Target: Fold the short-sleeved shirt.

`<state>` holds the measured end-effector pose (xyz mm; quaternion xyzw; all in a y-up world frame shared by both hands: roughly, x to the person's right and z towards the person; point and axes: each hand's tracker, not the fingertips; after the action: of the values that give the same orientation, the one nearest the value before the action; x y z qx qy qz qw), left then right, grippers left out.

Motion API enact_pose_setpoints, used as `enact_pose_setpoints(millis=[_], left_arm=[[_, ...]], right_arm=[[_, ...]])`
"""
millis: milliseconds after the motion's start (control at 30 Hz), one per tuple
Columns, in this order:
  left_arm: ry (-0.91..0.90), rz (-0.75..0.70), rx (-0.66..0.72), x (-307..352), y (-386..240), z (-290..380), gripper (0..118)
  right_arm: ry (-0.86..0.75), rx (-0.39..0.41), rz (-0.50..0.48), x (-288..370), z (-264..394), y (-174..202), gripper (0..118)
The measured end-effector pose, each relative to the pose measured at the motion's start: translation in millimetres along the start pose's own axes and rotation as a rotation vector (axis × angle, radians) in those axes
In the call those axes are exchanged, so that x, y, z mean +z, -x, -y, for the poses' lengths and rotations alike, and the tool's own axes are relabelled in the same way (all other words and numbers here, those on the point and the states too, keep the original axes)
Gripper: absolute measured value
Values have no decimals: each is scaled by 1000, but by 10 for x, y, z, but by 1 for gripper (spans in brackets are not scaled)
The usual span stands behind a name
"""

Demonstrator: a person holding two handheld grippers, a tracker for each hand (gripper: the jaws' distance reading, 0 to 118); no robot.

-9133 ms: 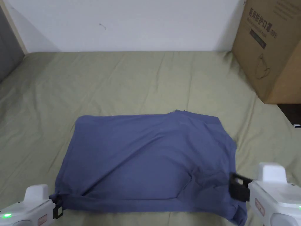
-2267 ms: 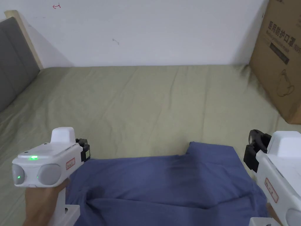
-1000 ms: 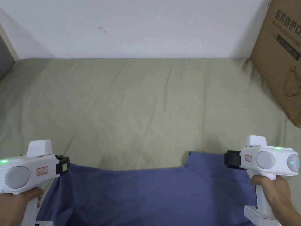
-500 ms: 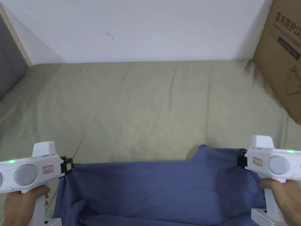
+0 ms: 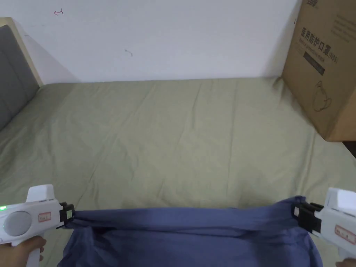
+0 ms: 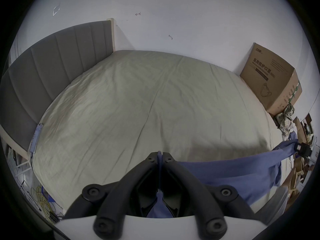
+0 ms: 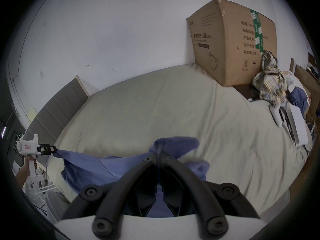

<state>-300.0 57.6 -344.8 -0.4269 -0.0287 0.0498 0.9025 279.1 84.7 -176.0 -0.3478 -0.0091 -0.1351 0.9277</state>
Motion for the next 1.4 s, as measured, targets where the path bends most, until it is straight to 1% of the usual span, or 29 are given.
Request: enact_pose_setpoints(millis=[67, 200, 300, 367, 467, 567, 600, 633, 700, 733, 767, 800, 833, 867, 1033, 1133, 1167, 1233, 1267, 1333, 1367, 1400], left_arm=[[17, -1, 11, 47, 39, 198, 0], [77, -16, 17, 14, 131, 572, 0], [118, -31, 22, -13, 118, 812, 0], [134, -32, 46, -102, 167, 923, 0], [154, -77, -1, -211, 150, 1065, 0], [178, -87, -12, -179, 27, 1138, 0], [164, -96, -14, -152, 8, 1132, 6], [153, -98, -12, -148, 11, 1099, 16], [137, -95, 17, -54, -15, 1001, 24], [120, -78, 48, 20, -41, 934, 42], [89, -55, 75, 71, -41, 878, 67], [49, -30, 97, 165, -71, 804, 95], [-4, -4, 109, 278, -119, 718, 109], [-70, 19, 105, 403, -174, 624, 114], [-340, 57, 24, 888, -496, 269, 114], [-478, 70, -25, 1143, -659, 137, 113], [-510, 78, -29, 1227, -708, 119, 112], [-579, 88, -30, 1325, -777, 85, 102], [-610, 86, -45, 1356, -808, 81, 93], [-649, 84, -65, 1392, -867, 92, 59], [-662, 91, -67, 1402, -880, 106, 39], [-684, 104, -77, 1416, -896, 127, 9]], right_arm=[[22, -6, 11, 45, 209, -31, 2], [103, -51, 53, 8, 622, -128, 2], [158, -55, 106, -160, 856, -211, 2], [203, -24, 153, -282, 963, -227, 2], [223, -37, 173, -436, 1088, -275, 2], [222, -48, 182, -424, 1093, -249, 4], [215, -51, 181, -380, 1063, -226, 13], [205, -50, 184, -321, 1015, -198, 18], [161, -27, 202, -194, 902, -125, 29], [126, 0, 205, -119, 816, -88, 50], [89, 13, 194, -52, 733, -52, 73], [42, 20, 187, 26, 629, -8, 95], [-14, 30, 172, 149, 517, 111, 98], [-61, 42, 159, 223, 398, 178, 97], [-288, 133, 133, 552, -65, 595, 97], [-414, 202, 164, 696, -201, 862, 96], [-449, 227, 178, 721, -221, 929, 96], [-495, 257, 188, 768, -257, 1065, 92], [-514, 263, 187, 785, -263, 1106, 88], [-544, 270, 193, 812, -261, 1190, 66], [-549, 283, 195, 820, -269, 1228, 50], [-556, 297, 194, 827, -266, 1262, 20]])
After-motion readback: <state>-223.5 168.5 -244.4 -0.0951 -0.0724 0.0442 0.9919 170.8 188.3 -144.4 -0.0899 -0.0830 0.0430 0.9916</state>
